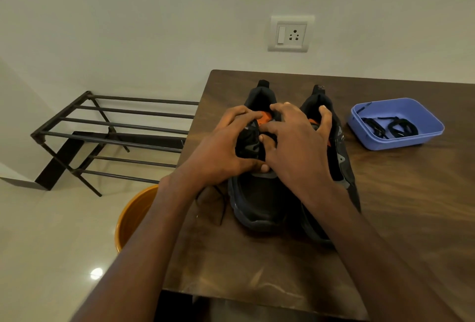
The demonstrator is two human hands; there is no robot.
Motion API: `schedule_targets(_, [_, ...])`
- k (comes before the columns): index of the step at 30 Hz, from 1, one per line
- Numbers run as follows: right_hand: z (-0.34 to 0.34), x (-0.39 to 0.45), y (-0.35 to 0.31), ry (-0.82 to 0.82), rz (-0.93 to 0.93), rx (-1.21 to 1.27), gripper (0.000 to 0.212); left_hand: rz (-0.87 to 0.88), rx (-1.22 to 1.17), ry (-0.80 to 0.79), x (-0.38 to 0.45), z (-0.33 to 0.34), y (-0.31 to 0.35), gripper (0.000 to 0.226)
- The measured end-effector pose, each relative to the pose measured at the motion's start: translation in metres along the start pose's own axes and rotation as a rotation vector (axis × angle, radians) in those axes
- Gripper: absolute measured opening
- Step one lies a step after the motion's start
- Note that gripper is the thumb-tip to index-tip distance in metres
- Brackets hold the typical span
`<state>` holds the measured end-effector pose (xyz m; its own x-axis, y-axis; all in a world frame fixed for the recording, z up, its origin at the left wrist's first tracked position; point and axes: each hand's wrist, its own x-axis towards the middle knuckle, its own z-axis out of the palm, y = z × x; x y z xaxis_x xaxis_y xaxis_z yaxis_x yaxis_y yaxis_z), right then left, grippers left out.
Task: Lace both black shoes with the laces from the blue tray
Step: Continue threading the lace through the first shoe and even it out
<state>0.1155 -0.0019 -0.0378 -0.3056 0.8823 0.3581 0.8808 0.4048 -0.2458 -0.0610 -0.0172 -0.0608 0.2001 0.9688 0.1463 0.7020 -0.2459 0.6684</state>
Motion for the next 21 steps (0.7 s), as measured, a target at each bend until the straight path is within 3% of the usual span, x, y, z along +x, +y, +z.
schedule_targets(3, [0.001, 0.001, 0.003, 0.037, -0.012, 0.03, 0.013, 0.003, -0.039, 0.017, 0.001, 0.0, -0.002, 0.093])
schedule_targets(6, [0.001, -0.006, 0.005, 0.197, 0.077, 0.172, 0.004, -0.012, -0.092, 0.012, 0.0, 0.0, -0.003, 0.094])
schedule_targets(10, [-0.002, -0.009, 0.007, 0.305, 0.116, 0.204, 0.016, -0.019, -0.154, 0.016, 0.0, 0.002, -0.005, 0.097])
schedule_targets(12, [-0.001, -0.003, 0.006, 0.235, 0.039, 0.126, 0.026, -0.015, -0.172, 0.02, 0.001, 0.003, -0.004, 0.098])
schedule_targets(15, [0.006, 0.002, -0.001, 0.027, -0.012, 0.062, 0.023, -0.019, -0.192, 0.026, 0.0, 0.003, -0.003, 0.096])
schedule_targets(16, [0.008, 0.002, -0.002, 0.024, -0.005, 0.067, 0.019, -0.021, -0.195, 0.026, 0.0, 0.003, -0.003, 0.096])
schedule_targets(21, [0.002, -0.008, 0.01, 0.38, 0.192, 0.221, 0.007, -0.022, -0.19, 0.023, 0.0, 0.004, -0.006, 0.098])
